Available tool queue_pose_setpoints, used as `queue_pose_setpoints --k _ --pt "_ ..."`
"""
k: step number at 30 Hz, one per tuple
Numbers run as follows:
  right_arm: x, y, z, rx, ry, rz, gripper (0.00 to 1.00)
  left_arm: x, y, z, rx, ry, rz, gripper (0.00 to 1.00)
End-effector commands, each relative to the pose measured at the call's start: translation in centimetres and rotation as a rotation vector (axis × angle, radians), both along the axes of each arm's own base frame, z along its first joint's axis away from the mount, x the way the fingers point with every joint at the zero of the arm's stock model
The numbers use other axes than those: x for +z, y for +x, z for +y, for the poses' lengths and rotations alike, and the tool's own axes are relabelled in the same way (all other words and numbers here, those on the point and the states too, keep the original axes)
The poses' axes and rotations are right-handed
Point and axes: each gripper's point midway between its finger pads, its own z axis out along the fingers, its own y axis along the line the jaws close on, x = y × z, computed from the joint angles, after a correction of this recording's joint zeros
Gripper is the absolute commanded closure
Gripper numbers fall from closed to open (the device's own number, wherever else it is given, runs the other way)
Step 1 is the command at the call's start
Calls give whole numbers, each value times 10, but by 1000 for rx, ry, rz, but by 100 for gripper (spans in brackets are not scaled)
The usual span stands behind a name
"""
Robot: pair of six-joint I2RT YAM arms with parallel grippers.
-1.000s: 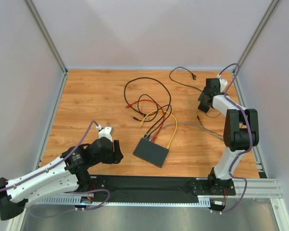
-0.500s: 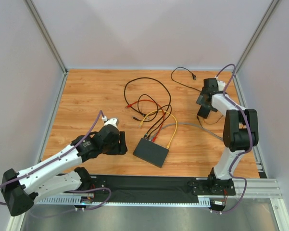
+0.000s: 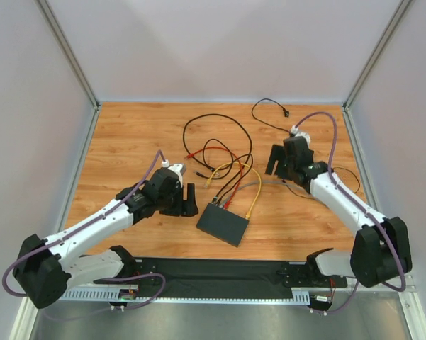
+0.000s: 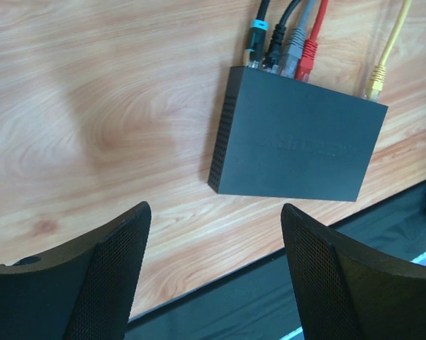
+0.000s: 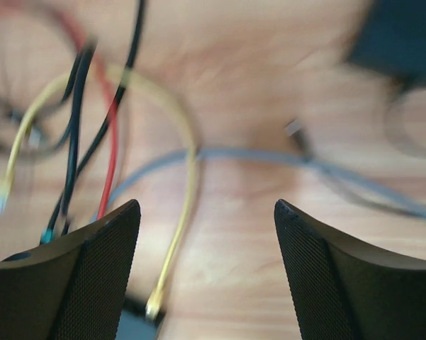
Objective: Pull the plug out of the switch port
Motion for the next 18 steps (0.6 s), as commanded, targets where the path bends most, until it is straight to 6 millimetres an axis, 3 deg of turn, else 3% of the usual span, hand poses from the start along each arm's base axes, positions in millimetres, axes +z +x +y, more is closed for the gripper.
queue_pose_setpoints --k 1,2,4,6,13,18 --pt "-13 -42 84 275 278 32 23 12 14 -29 -124 -102 -56 18" --pt "-27 -58 91 279 308 64 24 9 14 -32 -132 -110 -46 18" --pt "-27 -74 110 337 329 53 25 -1 19 -34 -132 -99 -30 18" --pt "-39 -89 114 334 332 76 24 -13 20 -37 -152 -90 -7 18" --pt "-49 -115 113 330 428 88 22 -29 30 -46 -179 -72 18 19" --pt "-64 -129 129 360 548 130 23 -47 30 -53 -206 -68 62 20"
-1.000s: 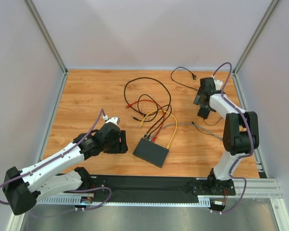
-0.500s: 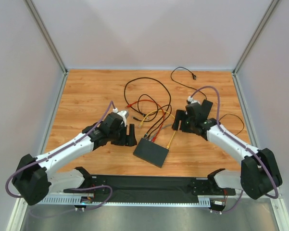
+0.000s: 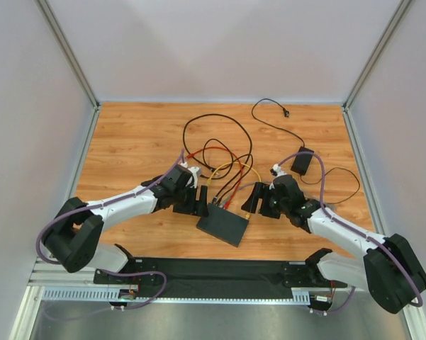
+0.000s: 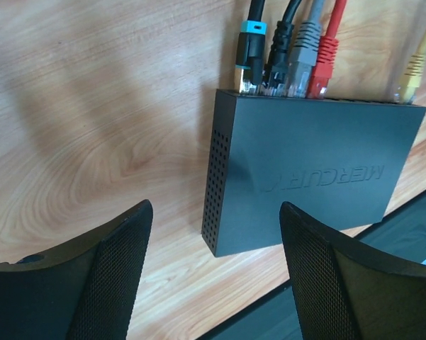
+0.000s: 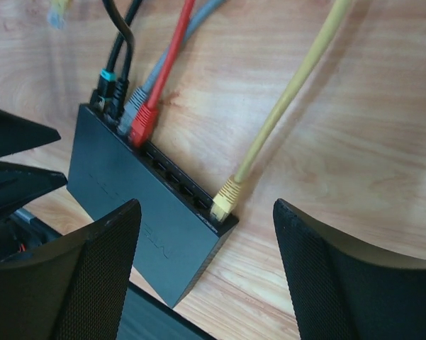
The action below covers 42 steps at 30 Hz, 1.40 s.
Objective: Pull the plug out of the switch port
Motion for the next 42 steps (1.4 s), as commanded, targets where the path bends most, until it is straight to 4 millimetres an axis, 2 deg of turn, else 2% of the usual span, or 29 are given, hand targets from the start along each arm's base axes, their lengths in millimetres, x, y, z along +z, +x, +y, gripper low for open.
queue_pose_setpoints --k 1,8,13,19,22,25,26,27,28,29,33,37,42 --pt "-6 -8 18 6 137 41 24 9 11 -18 -53 -70 -42 20" --pt "-16 -12 26 11 186 21 33 5 -1 -22 -58 -132 -11 22" --pt "-28 -20 37 54 190 62 36 -6 -17 -23 -59 -192 36 23" --pt "-32 -24 63 128 195 82 41 -1 -32 -27 -54 -298 51 28" --pt "-37 -31 81 179 183 104 43 2 -40 -21 -39 -310 45 29" --pt "-31 -29 96 202 196 100 43 8 -43 -13 10 -320 36 30" --pt "-33 -32 100 213 190 105 43 0 -51 -4 31 -283 67 31" --pt "-30 -32 106 215 196 104 43 -1 -51 2 63 -263 63 30" --pt "-30 -32 107 213 191 105 43 5 -51 5 74 -268 42 31" --pt "-32 -34 109 214 191 111 43 0 -56 12 89 -242 57 30" --pt "-32 -41 115 206 214 138 45 8 -48 31 142 -171 -27 28" --pt "-30 -47 114 180 238 132 45 15 -44 32 138 -141 -31 28" --pt "-33 -40 106 188 154 90 41 16 -43 36 166 -128 -30 28"
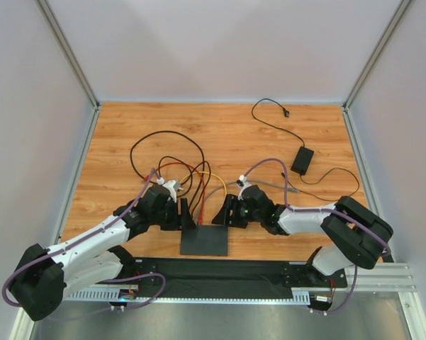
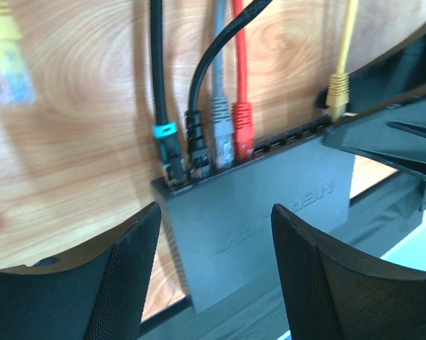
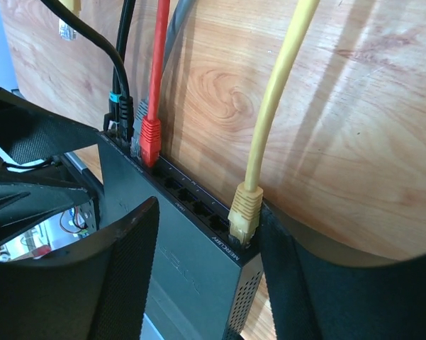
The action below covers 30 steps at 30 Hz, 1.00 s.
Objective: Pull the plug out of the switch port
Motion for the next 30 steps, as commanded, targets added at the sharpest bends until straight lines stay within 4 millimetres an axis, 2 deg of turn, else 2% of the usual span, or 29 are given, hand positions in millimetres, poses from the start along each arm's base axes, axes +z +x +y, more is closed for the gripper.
queue_pose_setpoints --k 1,5,8,12,14,17,20,23,27,30 --pt "-3 6 -8 -5 -80 -46 39 14 4 3 23 14 -26 28" --pt "1 17 -16 33 -151 -99 33 25 6 18 56 72 -56 28" --pt "8 23 -26 48 -143 -108 31 38 4 20 55 64 -72 28" --pt "15 26 -41 90 -127 -156 30 58 -1 8 36 -37 -87 33" --pt "22 25 -41 129 -97 -177 30 63 0 -1 20 -93 -95 35" --pt "29 22 -39 186 -65 -199 35 68 -7 -24 -36 -223 -60 49" --pt "32 21 -37 218 -24 -192 42 62 -15 -41 -76 -285 -9 61" --pt "35 23 -35 231 53 -175 47 53 -23 -53 -103 -279 17 67" --pt "25 16 -32 275 120 -101 50 45 -34 -67 -126 -313 48 75" --pt "14 16 -29 284 128 -63 52 35 -36 -68 -110 -298 80 82"
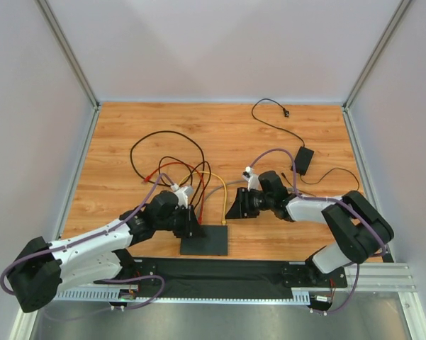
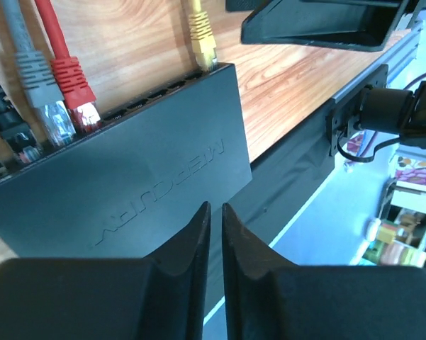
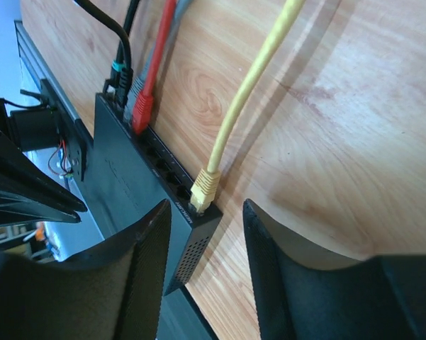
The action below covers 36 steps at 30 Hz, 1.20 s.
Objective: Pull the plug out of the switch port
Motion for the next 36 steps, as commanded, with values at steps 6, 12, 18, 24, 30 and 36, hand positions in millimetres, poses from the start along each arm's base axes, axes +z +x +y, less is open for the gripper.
queue_pose_setpoints --k 6,12,18,24,30,36 --pt "-7 -7 15 60 107 55 58 -14 1 -8 45 -11 69 91" --pt "-16 -10 18 73 127 91 60 -33 0 -1 88 49 112 100" --pt "-21 -15 17 82 127 112 65 -41 -2 4 105 75 130 100" --pt "-26 -20 16 89 134 132 67 -41 0 5 112 81 121 100" --pt "-32 -21 18 91 145 160 75 -43 -1 5 98 92 131 100" --pt "-35 -19 16 75 124 148 90 -45 -2 6 99 107 141 100"
